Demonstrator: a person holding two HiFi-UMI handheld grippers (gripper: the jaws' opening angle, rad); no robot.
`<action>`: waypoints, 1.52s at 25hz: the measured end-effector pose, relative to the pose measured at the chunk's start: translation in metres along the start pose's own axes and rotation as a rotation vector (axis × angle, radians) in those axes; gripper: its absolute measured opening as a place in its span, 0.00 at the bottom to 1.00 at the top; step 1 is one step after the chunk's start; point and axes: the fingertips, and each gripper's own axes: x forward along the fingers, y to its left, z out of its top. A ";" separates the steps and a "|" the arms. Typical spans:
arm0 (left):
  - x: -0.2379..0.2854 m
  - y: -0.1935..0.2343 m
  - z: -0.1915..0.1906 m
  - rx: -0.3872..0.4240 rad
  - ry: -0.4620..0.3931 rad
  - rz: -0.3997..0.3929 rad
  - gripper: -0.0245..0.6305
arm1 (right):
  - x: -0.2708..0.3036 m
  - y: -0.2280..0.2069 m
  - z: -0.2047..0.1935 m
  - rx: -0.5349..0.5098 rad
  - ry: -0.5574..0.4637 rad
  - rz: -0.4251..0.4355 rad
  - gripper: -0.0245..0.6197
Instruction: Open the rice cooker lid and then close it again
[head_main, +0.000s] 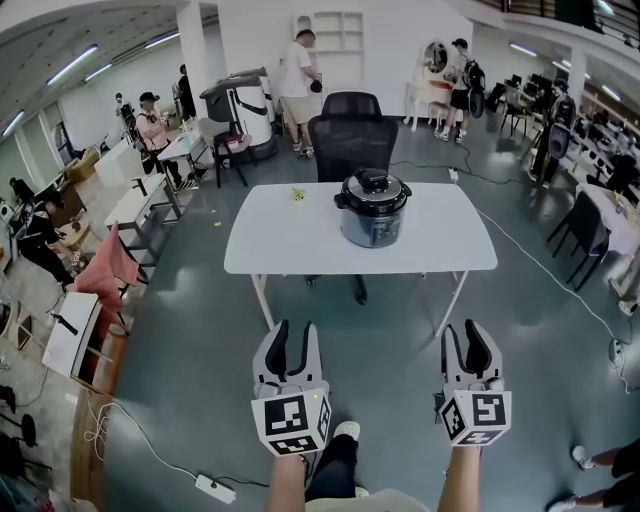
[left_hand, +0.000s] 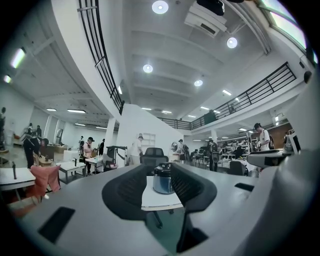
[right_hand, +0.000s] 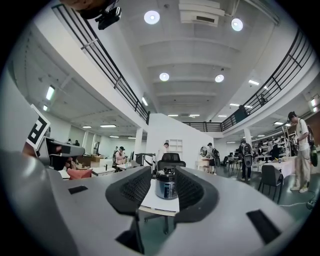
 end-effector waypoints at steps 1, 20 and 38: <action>0.014 0.003 0.000 0.000 0.000 -0.004 0.26 | 0.014 -0.002 -0.001 0.001 0.000 -0.002 0.26; 0.284 0.049 0.012 -0.011 -0.011 -0.084 0.26 | 0.267 -0.044 -0.002 0.007 -0.008 -0.069 0.26; 0.452 0.051 -0.009 -0.039 0.041 -0.041 0.26 | 0.434 -0.101 -0.025 0.001 0.045 -0.010 0.26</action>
